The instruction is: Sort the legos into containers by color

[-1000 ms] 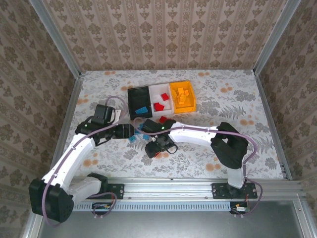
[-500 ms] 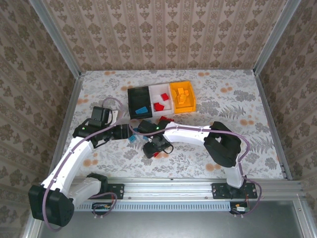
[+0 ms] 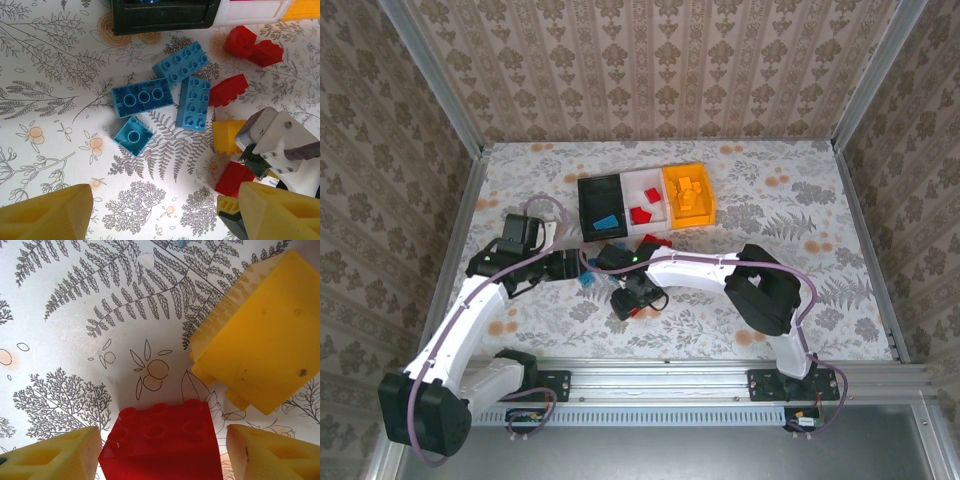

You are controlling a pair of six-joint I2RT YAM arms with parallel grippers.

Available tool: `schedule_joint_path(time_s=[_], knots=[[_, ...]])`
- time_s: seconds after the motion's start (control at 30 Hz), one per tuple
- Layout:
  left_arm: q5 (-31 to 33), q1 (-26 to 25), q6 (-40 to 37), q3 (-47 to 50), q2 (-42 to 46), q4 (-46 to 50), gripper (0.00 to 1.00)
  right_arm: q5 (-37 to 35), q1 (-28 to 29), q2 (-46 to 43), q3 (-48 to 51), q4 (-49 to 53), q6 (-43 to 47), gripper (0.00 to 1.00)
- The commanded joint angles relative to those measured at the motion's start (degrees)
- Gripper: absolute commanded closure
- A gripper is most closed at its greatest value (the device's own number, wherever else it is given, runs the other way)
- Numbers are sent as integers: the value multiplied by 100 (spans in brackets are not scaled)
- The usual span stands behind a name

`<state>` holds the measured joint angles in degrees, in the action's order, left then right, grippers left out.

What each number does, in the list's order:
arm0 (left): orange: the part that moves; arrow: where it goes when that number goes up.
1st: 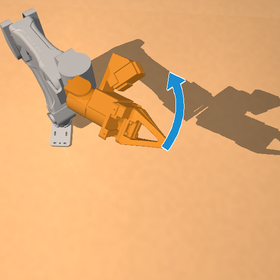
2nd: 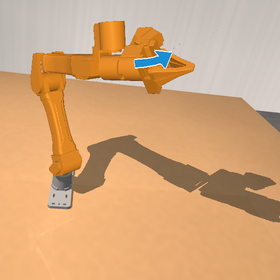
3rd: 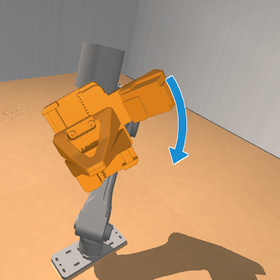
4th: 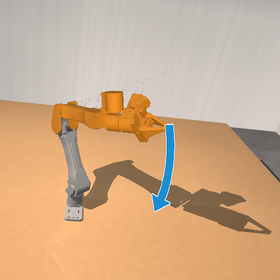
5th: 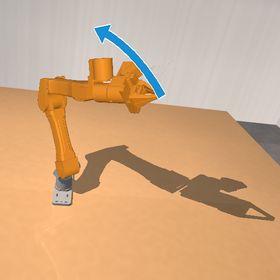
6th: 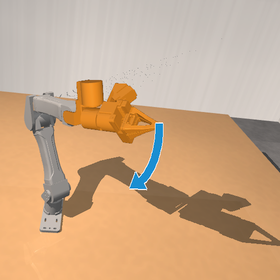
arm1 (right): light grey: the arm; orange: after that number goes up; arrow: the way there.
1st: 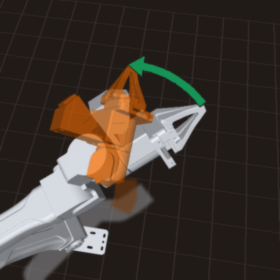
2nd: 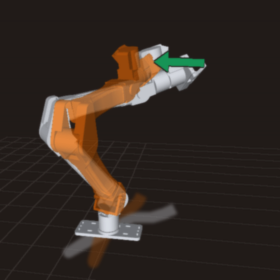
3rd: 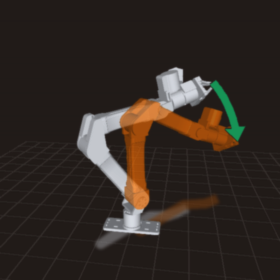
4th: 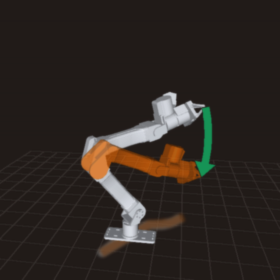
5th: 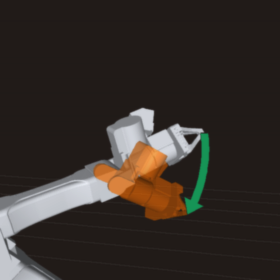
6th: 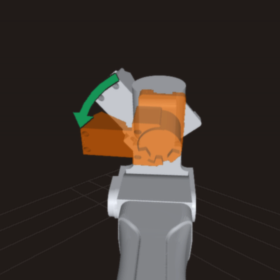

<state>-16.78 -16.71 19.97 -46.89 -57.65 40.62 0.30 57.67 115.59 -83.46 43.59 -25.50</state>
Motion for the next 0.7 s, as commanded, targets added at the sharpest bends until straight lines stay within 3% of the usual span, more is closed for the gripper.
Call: schedule_joint_path(time_s=[0.0, 0.3, 0.67], knots=[[-115, 66, 38, 57, -2, -24, 22, -191, 37, 58, -6, 106, -17, 35], [-98, 67, 44, 70, 51, 13, 22, -348, 34, -60, 20, 160, -65, 48], [-91, 76, 88, 81, 165, 6, 22, -351, -246, -1274, 512, 171, -331, 50]])
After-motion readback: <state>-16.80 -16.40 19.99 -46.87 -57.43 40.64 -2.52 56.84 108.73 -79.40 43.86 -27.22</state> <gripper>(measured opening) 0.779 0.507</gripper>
